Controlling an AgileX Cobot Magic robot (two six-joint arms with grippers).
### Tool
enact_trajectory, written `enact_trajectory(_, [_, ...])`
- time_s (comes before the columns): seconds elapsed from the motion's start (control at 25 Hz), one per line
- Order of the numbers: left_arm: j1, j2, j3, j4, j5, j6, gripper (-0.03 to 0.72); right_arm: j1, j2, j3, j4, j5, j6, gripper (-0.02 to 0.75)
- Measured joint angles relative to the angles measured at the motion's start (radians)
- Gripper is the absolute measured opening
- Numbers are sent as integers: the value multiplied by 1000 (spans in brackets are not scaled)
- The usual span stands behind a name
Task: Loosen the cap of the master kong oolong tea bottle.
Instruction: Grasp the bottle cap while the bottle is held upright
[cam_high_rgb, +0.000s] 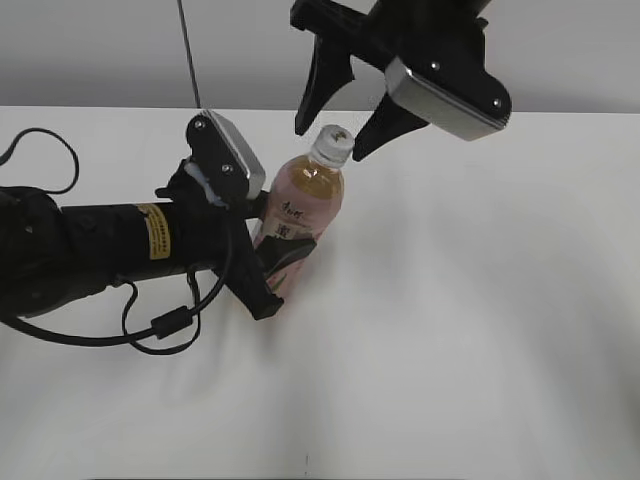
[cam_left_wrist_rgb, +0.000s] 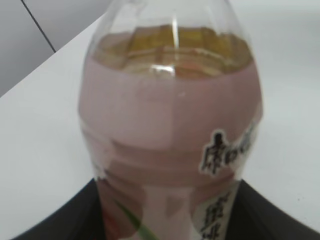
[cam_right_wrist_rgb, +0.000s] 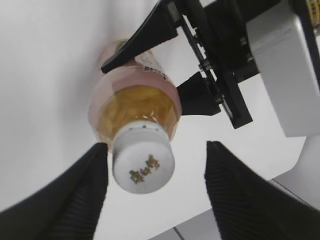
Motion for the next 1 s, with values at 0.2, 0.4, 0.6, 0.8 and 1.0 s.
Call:
enact_trajectory(0.2, [0,0,0,4,0,0,379,0,-7,0,4,22,93,547])
enact_trajectory(0.4, [0,0,0,4,0,0,379,0,-43,0,-29,56,345,558])
enact_trajectory(0.6, [0,0,0,4,0,0,379,-1,-111,0,-42,44,921,561])
enact_trajectory(0.8, [0,0,0,12,1,0,379,-1,-153,-16,-18,0,1458,562])
enact_trajectory(1.0, [0,0,0,13,0,1,379,-1,-154,-16,-25,-24,2201,562])
